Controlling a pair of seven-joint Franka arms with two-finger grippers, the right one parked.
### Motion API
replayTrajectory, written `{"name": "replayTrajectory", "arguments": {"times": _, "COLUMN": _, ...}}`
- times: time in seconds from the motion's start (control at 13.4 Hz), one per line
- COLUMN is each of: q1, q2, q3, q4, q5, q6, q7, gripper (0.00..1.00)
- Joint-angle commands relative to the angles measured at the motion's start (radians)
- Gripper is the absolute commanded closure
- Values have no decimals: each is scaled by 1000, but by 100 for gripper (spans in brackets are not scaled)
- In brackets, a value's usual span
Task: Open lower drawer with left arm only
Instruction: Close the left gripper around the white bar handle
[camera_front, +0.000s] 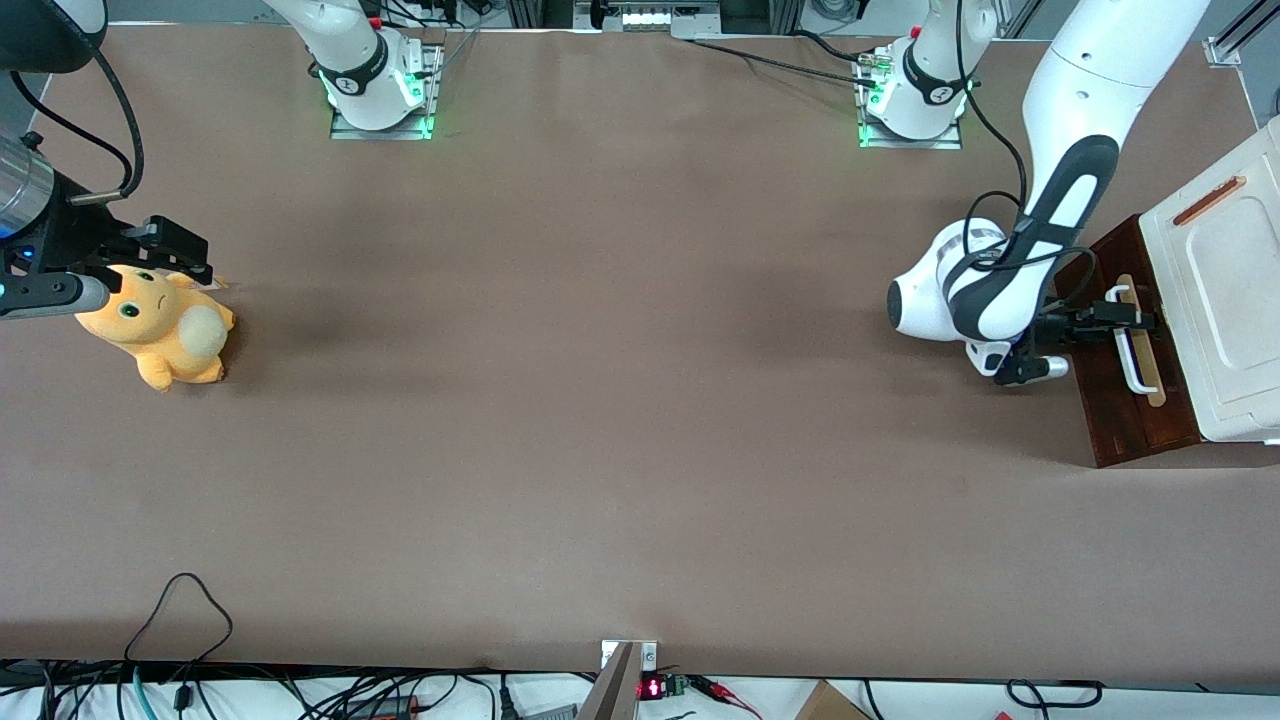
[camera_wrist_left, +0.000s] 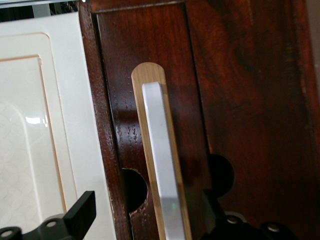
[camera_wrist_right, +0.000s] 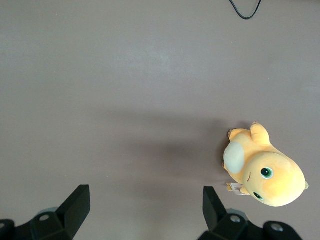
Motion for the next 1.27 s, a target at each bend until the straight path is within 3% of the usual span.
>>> {"name": "replayTrajectory", "arguments": {"times": 0.0, "q1": 12, "q2": 24, "q3": -7, "q4": 23, "q5": 25, "q6": -20, "q7": 1, "gripper": 20}}
{"name": "replayTrajectory", "arguments": {"times": 0.15, "q1": 15, "q2": 35, "q3": -5, "q4": 24, "q5": 27, "q6": -19, "q7": -1, "gripper": 40}}
{"name": "replayTrajectory", "arguments": {"times": 0.45, "q1": 20, "q2": 42, "q3": -7, "q4": 26, "q5": 45, "q6": -17, "q7": 1, "gripper": 59}}
{"name": "replayTrajectory", "arguments": {"times": 0.9, "q1": 20, "q2": 48, "q3": 1, "q4": 31, "q5": 65, "q6": -8, "q7": 5, "gripper": 60}}
{"name": "replayTrajectory", "arguments": {"times": 1.19, "q1": 20, "q2": 58, "q3": 1, "q4": 34, "q5": 67, "q6": -6, "q7": 5, "gripper": 68}}
